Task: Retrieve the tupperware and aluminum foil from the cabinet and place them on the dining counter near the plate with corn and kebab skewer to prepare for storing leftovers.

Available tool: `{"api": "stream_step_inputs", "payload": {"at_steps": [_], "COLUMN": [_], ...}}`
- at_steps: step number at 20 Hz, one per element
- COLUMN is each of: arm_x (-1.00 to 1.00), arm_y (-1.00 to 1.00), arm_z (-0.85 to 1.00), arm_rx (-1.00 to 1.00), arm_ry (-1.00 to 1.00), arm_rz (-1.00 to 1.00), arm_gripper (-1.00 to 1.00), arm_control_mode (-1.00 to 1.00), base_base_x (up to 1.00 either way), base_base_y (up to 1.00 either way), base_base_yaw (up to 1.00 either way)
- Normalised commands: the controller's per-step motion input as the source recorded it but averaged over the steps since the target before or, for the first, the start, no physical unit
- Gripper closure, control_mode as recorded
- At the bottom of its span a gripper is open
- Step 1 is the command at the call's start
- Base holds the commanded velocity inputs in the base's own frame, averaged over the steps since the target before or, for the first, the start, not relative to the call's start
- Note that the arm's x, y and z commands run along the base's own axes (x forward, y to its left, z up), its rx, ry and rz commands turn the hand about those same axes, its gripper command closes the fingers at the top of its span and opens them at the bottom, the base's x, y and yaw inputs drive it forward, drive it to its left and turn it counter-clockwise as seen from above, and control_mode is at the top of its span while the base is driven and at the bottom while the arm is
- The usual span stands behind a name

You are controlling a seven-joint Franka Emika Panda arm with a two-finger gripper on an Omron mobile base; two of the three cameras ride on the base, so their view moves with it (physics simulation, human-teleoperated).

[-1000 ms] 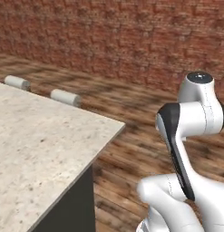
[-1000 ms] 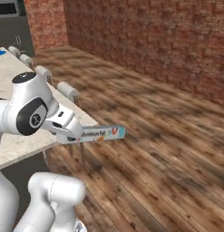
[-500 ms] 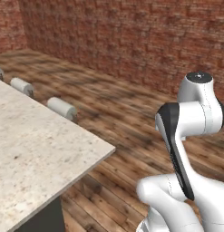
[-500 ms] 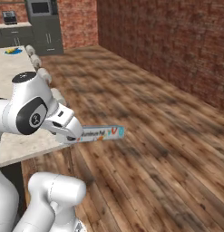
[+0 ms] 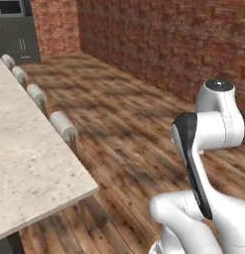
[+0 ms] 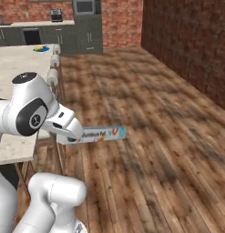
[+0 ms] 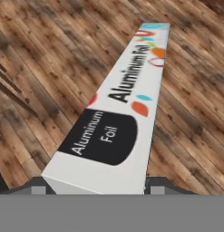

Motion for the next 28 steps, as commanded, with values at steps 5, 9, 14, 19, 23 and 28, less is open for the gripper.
{"api": "stream_step_inputs", "payload": {"at_steps": [5, 9, 14, 19, 23, 28], "arm_x": [0.0, 0.0, 0.0, 0.0, 0.0, 0.0], "arm_y": [0.0, 0.0, 0.0, 0.0, 0.0, 0.0], "arm_z": [0.0, 0.0, 0.0, 0.0, 0.0, 0.0], "arm_rx": [0.0, 0.0, 0.0, 0.0, 0.0, 0.0], "arm_ry": [0.0, 0.0, 0.0, 0.0, 0.0, 0.0], "arm_rz": [0.0, 0.0, 0.0, 0.0, 0.0, 0.0], "arm_gripper": [1.0, 1.0, 1.0, 1.0, 1.0, 1.0], "arm_control_mode": [1.0, 1.0, 1.0, 1.0, 1.0, 1.0], "base_base_x": [0.94, 0.94, 0.94, 1.0, 1.0, 1.0], "base_base_y": [-0.82, -0.86, -0.88, -0.89, -0.94, -0.99], "base_base_yaw": [0.53, 0.51, 0.5, 0.48, 0.43, 0.37]}}
